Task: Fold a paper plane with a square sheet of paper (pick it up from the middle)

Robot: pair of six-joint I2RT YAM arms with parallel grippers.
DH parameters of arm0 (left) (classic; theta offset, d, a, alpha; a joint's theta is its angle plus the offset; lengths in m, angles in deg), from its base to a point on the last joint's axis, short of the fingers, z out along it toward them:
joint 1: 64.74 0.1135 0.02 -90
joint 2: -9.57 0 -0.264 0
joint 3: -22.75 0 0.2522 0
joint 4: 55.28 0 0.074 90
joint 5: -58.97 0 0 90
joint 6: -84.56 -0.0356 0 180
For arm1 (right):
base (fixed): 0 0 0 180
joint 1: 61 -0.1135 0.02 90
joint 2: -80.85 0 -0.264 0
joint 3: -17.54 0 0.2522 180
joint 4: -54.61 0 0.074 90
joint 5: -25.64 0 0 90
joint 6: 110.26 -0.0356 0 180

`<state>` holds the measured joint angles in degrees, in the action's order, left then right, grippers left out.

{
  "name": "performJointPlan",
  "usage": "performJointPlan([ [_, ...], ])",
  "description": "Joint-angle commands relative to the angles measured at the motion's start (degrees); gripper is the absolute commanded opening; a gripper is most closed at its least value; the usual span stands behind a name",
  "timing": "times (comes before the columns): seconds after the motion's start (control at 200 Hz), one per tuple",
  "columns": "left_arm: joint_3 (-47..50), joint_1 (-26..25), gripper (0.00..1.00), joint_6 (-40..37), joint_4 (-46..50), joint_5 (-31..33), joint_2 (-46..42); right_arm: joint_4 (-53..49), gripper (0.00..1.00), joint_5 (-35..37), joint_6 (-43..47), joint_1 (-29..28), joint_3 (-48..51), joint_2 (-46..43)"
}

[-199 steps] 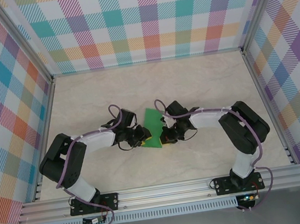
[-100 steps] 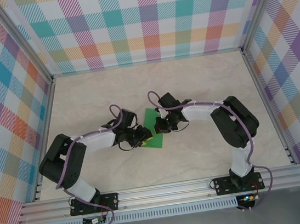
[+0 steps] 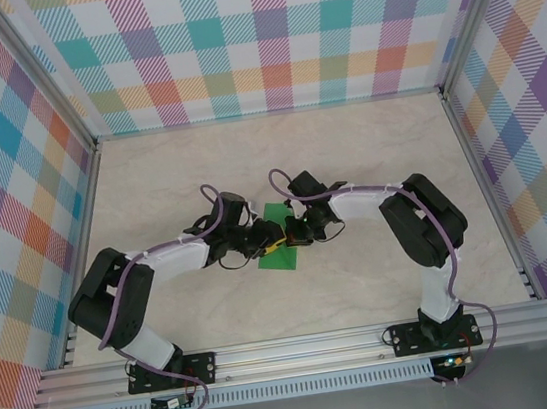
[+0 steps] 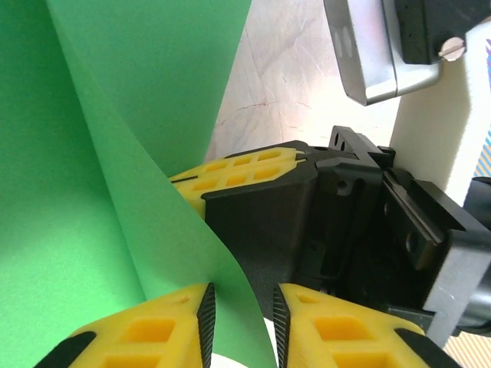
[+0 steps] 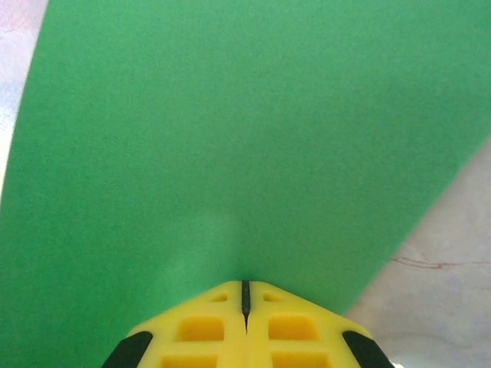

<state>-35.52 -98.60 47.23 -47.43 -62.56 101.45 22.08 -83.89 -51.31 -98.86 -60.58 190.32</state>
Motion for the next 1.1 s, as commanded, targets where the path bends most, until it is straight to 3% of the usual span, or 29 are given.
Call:
performJointPlan([
  [0.0, -1.5, -0.5, 0.30, 0.4, -1.8, -0.9, 1.5, -1.0, 0.00, -1.5, -1.8, 1.1, 0.0, -1.7],
  [0.07, -1.6, -0.5, 0.32, 0.4, -1.8, -0.7, 2.0, 0.5, 0.00, -2.3, -3.0, 2.2, 1.2, -4.3],
  [0.26, -1.9, -0.5, 0.41, 0.6, -2.5, -0.6, 2.9, 2.0, 0.16, -2.2, -5.4, 4.8, 5.4, -11.1],
  [0.475, -2.0, -0.5, 0.51, 1.3, -3.7, -0.7, 4.2, 5.0, 0.26, -2.1, -8.0, 7.2, 11.2, -17.3],
  [0.7, -2.2, -0.5, 0.43, 1.3, -3.0, 0.1, 4.6, 12.7, 0.39, -13.6, -11.1, 7.4, 13.8, -16.3],
  [1.1, -2.2, -0.5, 0.32, 0.3, -0.2, 1.8, 3.8, 18.5, 0.39, -17.9, -12.9, 7.4, 14.8, -10.7],
])
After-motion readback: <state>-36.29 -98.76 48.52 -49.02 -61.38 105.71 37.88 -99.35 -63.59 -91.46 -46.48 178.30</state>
